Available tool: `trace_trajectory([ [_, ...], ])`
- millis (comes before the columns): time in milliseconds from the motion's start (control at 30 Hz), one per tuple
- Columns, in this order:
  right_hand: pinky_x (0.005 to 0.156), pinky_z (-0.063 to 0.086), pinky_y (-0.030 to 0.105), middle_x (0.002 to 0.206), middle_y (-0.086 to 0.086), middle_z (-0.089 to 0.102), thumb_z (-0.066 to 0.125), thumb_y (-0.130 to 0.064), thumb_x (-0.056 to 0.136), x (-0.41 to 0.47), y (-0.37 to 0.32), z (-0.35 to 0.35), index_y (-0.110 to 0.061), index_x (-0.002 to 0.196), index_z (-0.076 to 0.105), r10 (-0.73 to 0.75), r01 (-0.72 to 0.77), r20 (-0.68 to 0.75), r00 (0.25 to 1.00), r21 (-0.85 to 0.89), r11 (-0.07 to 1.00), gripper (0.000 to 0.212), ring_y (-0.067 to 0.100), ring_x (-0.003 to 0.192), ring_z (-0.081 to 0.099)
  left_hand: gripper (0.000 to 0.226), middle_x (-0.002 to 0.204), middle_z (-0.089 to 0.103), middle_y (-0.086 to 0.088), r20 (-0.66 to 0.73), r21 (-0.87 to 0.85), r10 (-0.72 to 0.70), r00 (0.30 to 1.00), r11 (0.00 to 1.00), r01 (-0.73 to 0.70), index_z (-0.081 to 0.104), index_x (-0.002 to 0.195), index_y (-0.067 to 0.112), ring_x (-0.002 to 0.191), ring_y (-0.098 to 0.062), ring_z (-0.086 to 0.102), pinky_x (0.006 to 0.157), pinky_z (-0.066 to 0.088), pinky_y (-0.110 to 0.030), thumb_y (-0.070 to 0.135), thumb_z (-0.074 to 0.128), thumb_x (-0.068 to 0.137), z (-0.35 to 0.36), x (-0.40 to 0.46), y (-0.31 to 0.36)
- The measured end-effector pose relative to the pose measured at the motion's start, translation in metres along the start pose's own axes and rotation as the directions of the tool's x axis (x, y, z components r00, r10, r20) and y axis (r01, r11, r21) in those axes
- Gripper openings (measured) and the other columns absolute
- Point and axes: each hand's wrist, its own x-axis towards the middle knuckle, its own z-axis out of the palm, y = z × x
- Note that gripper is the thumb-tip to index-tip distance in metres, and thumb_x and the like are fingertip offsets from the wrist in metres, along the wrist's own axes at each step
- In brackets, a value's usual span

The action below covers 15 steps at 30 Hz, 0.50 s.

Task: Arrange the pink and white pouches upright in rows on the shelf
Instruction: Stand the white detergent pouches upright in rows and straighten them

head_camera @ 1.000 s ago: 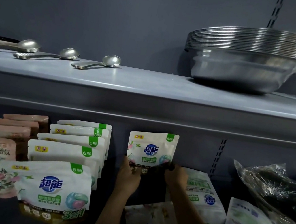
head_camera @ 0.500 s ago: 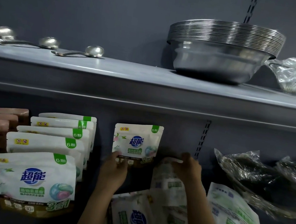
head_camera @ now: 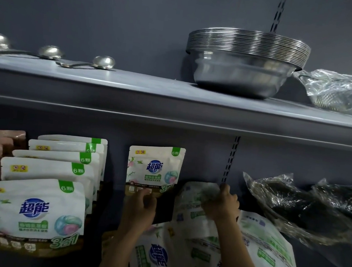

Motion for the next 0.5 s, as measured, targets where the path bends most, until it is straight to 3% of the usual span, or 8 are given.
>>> trace_trajectory([
  [100, 0.081, 0.045, 0.039, 0.126, 0.022, 0.048, 0.058, -0.011, 0.083, 0.002, -0.003, -0.005, -0.009, 0.13, 0.035, -0.026, 0.044, -0.11, 0.994, 0.159, 0.986, 0.053, 0.041, 0.111, 0.051, 0.034, 0.131, 0.054, -0.004, -0.019, 0.003, 0.004, 1.0, 1.0, -0.004, 0.05, 0.128, 0.016, 0.118, -0.019, 0.052, 0.085, 0.039, -0.023, 0.022, 0.046, 0.095, -0.002, -0.002, -0.002],
  [200, 0.07, 0.044, 0.035, 0.117, 0.023, 0.058, 0.05, -0.005, 0.086, 0.003, -0.006, -0.014, -0.01, 0.132, 0.041, -0.043, 0.096, -0.211, 0.977, 0.245, 0.965, 0.046, 0.04, 0.1, 0.058, 0.036, 0.133, 0.053, -0.004, -0.028, 0.013, 0.015, 0.999, 1.0, -0.015, 0.049, 0.13, 0.016, 0.123, -0.019, 0.049, 0.094, 0.039, -0.025, 0.021, 0.047, 0.095, -0.003, -0.005, -0.004],
  [300, 0.073, 0.054, 0.04, 0.101, 0.022, 0.066, 0.046, -0.001, 0.088, 0.0, -0.013, -0.027, -0.009, 0.114, 0.059, -0.055, 0.174, -0.299, 0.953, 0.388, 0.905, 0.03, 0.037, 0.085, 0.065, 0.036, 0.131, 0.053, -0.004, -0.027, 0.038, 0.04, 0.999, 0.999, -0.039, 0.049, 0.129, 0.015, 0.122, -0.019, 0.049, 0.099, 0.04, -0.028, 0.021, 0.048, 0.094, -0.001, -0.007, -0.004],
  [400, 0.077, 0.057, 0.043, 0.09, 0.022, 0.068, 0.043, 0.004, 0.088, -0.005, -0.013, -0.047, 0.0, 0.095, 0.066, -0.001, 0.202, -0.337, 0.942, 0.563, 0.802, 0.025, 0.036, 0.081, 0.067, 0.033, 0.126, 0.057, -0.004, -0.005, 0.026, 0.074, 0.997, 0.997, -0.074, 0.051, 0.125, 0.017, 0.115, -0.017, 0.053, 0.092, 0.044, -0.027, 0.02, 0.051, 0.093, 0.002, -0.006, -0.004],
  [500, 0.074, 0.05, 0.038, 0.09, 0.019, 0.064, 0.042, 0.005, 0.089, -0.015, -0.011, -0.07, 0.001, 0.098, 0.064, 0.076, 0.125, -0.217, 0.973, 0.779, 0.614, 0.024, 0.034, 0.082, 0.063, 0.045, 0.134, 0.05, -0.002, 0.065, -0.034, 0.095, 0.993, 0.995, -0.093, 0.045, 0.131, 0.021, 0.12, -0.017, 0.05, 0.092, 0.043, -0.025, 0.017, 0.059, 0.089, 0.006, -0.008, 0.003],
])
